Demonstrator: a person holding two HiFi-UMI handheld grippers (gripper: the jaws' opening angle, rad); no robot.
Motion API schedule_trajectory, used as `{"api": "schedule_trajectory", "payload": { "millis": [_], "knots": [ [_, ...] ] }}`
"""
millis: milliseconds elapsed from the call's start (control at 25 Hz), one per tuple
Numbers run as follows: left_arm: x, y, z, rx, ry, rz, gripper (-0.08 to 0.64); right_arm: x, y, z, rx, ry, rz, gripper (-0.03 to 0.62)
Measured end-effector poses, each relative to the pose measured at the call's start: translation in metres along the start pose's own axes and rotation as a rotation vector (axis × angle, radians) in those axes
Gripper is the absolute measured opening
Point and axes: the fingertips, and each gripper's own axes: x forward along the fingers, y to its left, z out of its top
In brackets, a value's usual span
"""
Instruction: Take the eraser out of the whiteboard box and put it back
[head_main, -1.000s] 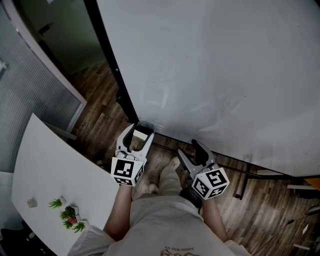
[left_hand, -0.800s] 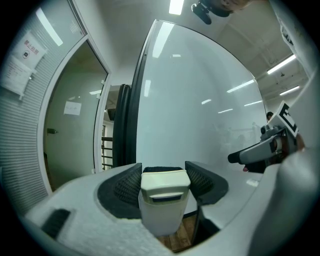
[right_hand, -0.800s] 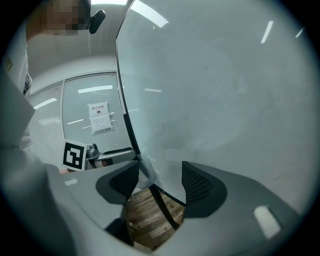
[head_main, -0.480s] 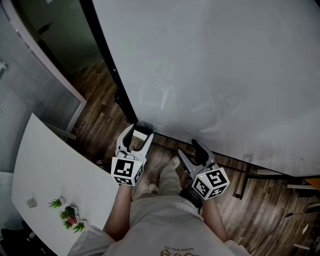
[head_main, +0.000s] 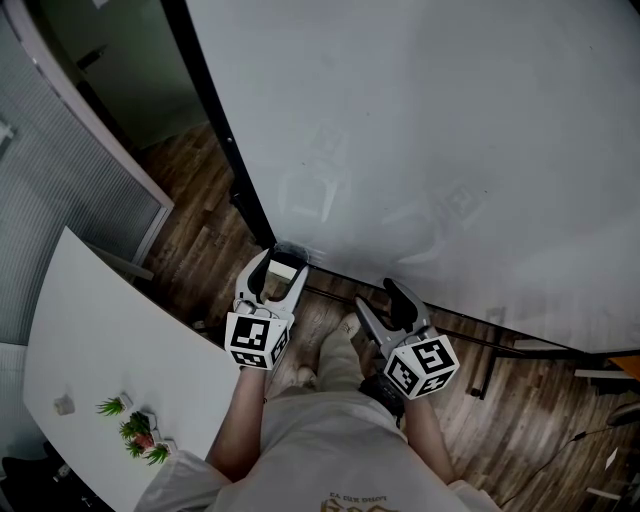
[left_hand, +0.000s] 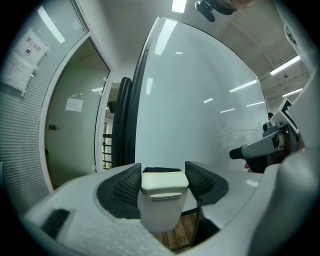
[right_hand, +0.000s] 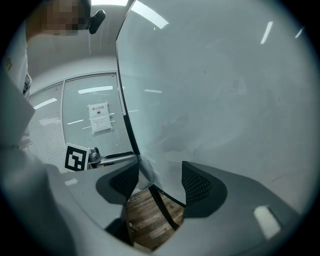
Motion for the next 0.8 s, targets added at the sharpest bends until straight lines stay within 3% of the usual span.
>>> {"api": "schedule_trajectory", "payload": {
  "millis": [480,800],
  "knots": [
    [-0.008,-0.001,0.002,-0.043,-0.015,-0.006,0.318,-0.004,0.008,0.004,-0.010,-0.016,0.003,0.272],
    [-0.029,-0.005,0.019,-0.019,-0.066,-0.003,0.314,-0.006,0.021,0.009,-0.047,-0.027,0.005,0.272]
  ]
}}
